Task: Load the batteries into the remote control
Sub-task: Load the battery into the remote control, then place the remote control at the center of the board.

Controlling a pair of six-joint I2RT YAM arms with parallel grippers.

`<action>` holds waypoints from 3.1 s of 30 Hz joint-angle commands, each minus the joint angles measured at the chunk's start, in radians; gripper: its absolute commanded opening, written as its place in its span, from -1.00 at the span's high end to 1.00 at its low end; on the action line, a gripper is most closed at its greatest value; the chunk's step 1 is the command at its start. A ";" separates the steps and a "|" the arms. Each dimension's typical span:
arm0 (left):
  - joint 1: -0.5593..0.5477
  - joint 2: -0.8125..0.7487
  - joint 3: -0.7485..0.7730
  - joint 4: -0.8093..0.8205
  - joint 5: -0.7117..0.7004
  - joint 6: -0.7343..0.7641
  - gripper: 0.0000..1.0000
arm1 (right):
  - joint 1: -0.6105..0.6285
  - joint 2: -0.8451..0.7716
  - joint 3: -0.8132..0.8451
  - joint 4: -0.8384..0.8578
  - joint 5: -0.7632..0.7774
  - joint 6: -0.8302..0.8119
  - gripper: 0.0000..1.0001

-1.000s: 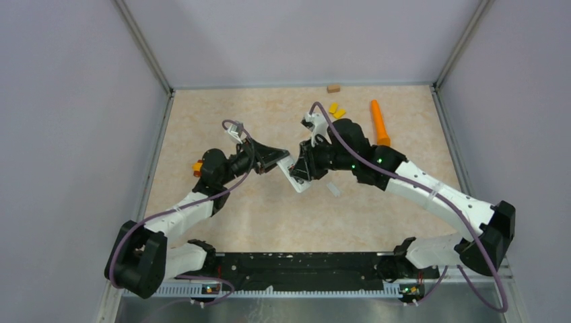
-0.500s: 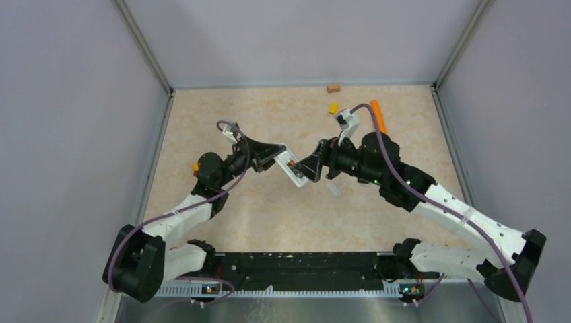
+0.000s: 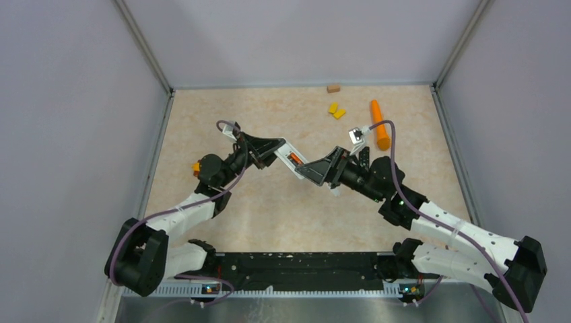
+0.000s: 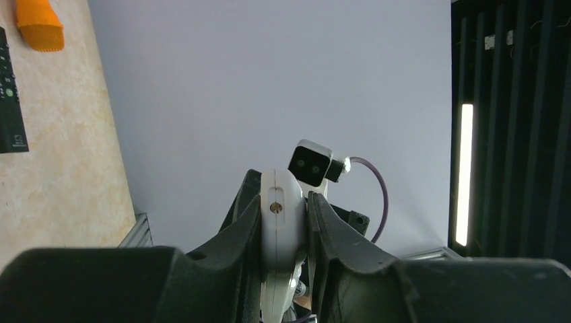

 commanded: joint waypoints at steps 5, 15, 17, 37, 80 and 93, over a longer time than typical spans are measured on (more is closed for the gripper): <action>-0.022 0.048 0.031 0.181 -0.017 -0.083 1.00 | 0.003 -0.032 -0.013 0.260 -0.027 0.095 -0.79; -0.042 0.077 0.050 0.199 -0.014 -0.091 1.00 | 0.002 -0.029 0.003 0.195 0.004 0.097 -0.09; -0.045 0.079 0.049 0.200 -0.015 -0.091 1.00 | 0.002 -0.024 0.009 0.186 0.005 0.097 0.03; -0.065 0.064 0.081 0.181 0.003 -0.036 1.00 | 0.002 0.059 0.067 0.009 0.058 0.077 0.40; 0.009 -0.238 0.020 -0.509 0.013 0.754 1.00 | -0.075 0.126 0.174 -0.531 0.321 -0.415 -0.49; -0.158 0.035 -0.126 -0.240 -0.356 0.655 1.00 | -0.128 0.285 0.077 -0.406 0.149 -0.441 -0.37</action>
